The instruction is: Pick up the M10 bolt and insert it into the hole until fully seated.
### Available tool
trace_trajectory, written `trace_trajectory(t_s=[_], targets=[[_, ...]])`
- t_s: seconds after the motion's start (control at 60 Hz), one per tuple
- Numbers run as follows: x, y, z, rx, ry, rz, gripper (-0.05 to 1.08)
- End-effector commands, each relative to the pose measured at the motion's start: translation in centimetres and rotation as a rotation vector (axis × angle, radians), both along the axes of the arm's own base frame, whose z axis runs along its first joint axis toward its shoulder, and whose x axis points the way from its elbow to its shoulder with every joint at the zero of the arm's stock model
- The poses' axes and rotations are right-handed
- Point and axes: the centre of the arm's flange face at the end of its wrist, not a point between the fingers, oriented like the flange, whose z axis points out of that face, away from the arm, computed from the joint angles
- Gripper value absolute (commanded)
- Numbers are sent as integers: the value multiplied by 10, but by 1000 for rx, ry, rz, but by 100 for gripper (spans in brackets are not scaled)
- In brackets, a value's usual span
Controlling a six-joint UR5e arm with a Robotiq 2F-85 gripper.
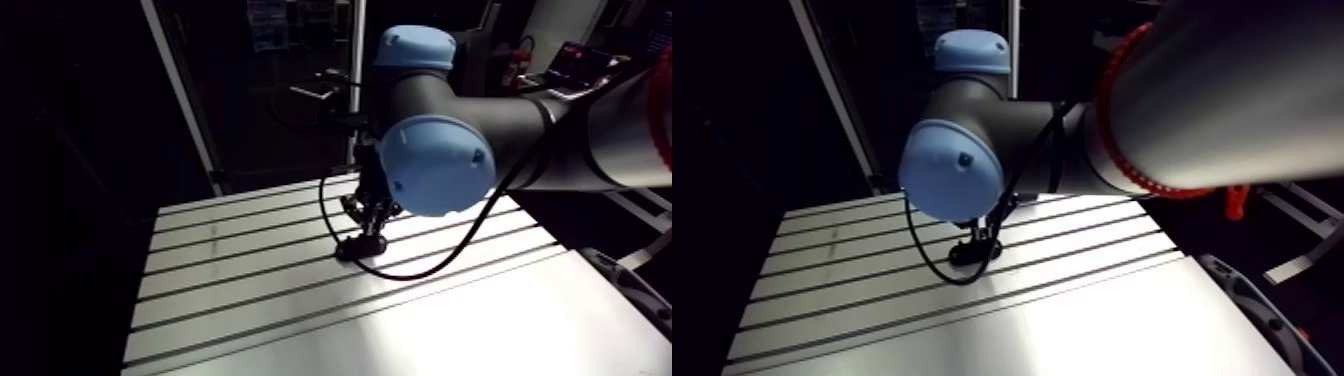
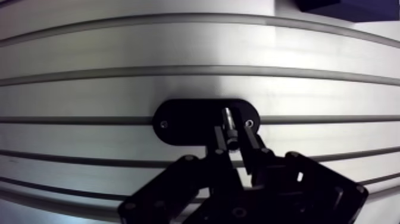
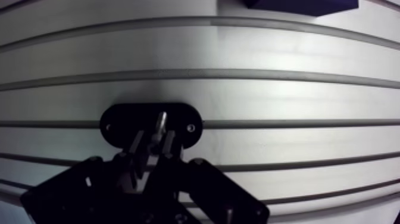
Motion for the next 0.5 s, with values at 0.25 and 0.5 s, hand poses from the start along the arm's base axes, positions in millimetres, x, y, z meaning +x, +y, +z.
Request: trace_trajectory(t_s=[0.25, 0.5], targets=[[-12, 3, 28, 8, 47, 5, 92], [-24, 7, 59, 11, 49, 1, 104]])
